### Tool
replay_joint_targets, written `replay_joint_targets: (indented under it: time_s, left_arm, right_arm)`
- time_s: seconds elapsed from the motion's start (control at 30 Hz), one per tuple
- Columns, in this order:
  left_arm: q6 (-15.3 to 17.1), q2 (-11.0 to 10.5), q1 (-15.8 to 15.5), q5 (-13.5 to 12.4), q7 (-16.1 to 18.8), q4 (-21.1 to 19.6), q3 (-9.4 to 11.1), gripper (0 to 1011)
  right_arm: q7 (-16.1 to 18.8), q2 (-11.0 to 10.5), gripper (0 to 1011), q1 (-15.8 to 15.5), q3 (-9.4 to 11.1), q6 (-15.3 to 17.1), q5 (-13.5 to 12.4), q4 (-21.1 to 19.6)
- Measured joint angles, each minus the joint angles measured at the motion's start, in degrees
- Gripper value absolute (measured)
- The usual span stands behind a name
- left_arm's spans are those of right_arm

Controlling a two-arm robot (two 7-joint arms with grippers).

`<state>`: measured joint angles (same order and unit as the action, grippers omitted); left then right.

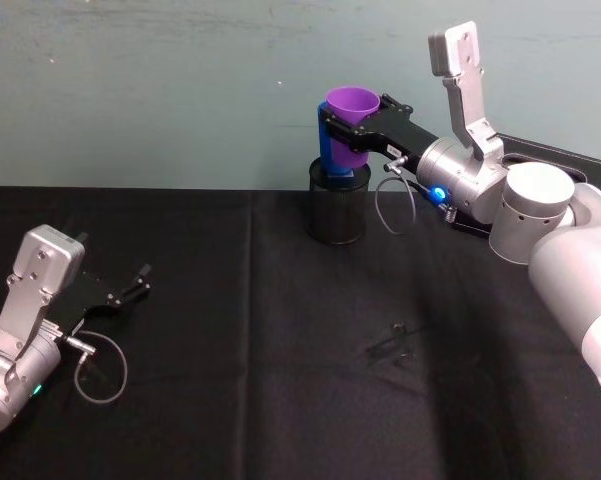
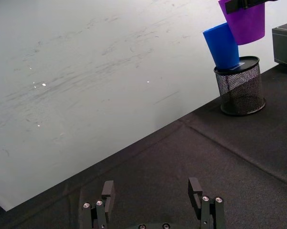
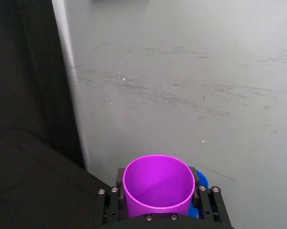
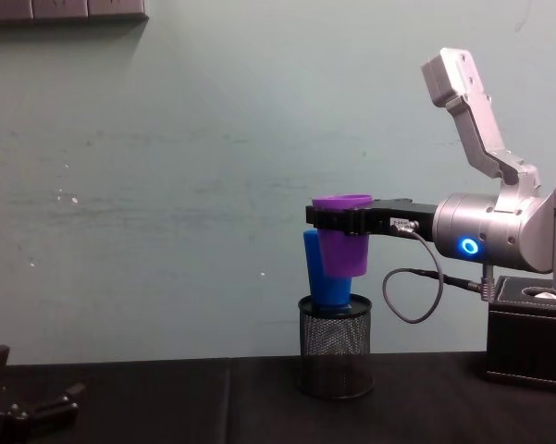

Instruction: Pick up one cup with a gripper and tap it against the other cup.

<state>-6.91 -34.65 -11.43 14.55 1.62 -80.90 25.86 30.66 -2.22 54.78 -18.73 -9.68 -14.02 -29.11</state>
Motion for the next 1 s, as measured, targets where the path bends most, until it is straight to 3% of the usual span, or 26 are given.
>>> replay_joint_targets:
  time_s: [1.0]
  left_arm:
    - [0.00,0.00,0.00,0.00,0.00,0.00,0.00,1011]
  right_arm:
    - [-0.17,-0.05,754,-0.09,-0.09,0.07,-0.10,-0.24]
